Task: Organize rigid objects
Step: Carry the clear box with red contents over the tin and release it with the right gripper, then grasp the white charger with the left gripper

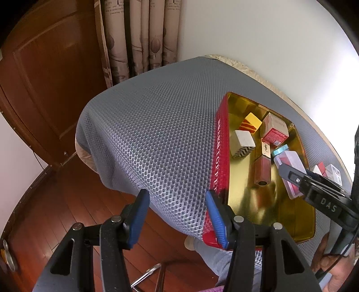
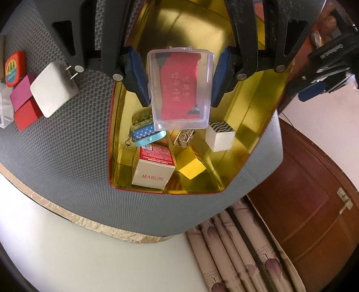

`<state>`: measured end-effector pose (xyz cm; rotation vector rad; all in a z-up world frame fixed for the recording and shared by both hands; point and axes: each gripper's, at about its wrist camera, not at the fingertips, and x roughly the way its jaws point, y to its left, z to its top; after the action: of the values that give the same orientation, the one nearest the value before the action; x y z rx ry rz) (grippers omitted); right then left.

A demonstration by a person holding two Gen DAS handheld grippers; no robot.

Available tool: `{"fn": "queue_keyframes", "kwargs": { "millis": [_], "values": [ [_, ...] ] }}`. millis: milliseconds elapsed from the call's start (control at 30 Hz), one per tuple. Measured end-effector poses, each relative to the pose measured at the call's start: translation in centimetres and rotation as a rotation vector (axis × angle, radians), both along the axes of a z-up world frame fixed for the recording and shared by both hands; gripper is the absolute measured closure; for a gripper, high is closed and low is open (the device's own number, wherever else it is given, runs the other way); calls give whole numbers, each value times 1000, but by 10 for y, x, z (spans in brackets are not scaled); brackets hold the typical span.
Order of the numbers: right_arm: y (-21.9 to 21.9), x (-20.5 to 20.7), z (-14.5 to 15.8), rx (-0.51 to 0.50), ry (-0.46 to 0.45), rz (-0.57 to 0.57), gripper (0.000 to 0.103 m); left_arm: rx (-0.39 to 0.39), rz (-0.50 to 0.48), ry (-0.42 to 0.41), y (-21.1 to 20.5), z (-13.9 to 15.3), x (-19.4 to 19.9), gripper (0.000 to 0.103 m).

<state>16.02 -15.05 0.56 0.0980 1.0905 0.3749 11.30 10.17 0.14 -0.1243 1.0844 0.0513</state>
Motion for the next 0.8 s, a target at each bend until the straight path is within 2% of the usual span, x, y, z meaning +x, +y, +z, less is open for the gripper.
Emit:
{"fn": "queue_keyframes", "kwargs": {
  "millis": [200, 300, 433, 500, 567, 667, 800],
  "values": [
    [6, 2, -1, -26, -6, 4, 51, 8, -3, 5, -3, -1, 0, 50],
    [2, 1, 1, 3, -13, -12, 50, 13, -4, 5, -3, -1, 0, 50],
    [-12, -8, 12, 47, -48, -44, 45, 26, -3, 0, -4, 0, -1, 50],
    [-28, -23, 23, 57, -100, -72, 37, 31, 0, -9, -3, 1, -2, 50],
    [-56, -49, 31, 59, -153, -136, 20, 39, -1, -22, -4, 4, -4, 50],
    [-108, -83, 28, 42, -174, -258, 18, 62, -14, -44, -8, 7, -6, 50],
    [-200, -132, 5, -129, -122, -431, 18, 108, -56, -88, -20, 14, -12, 50]
  ]
}}
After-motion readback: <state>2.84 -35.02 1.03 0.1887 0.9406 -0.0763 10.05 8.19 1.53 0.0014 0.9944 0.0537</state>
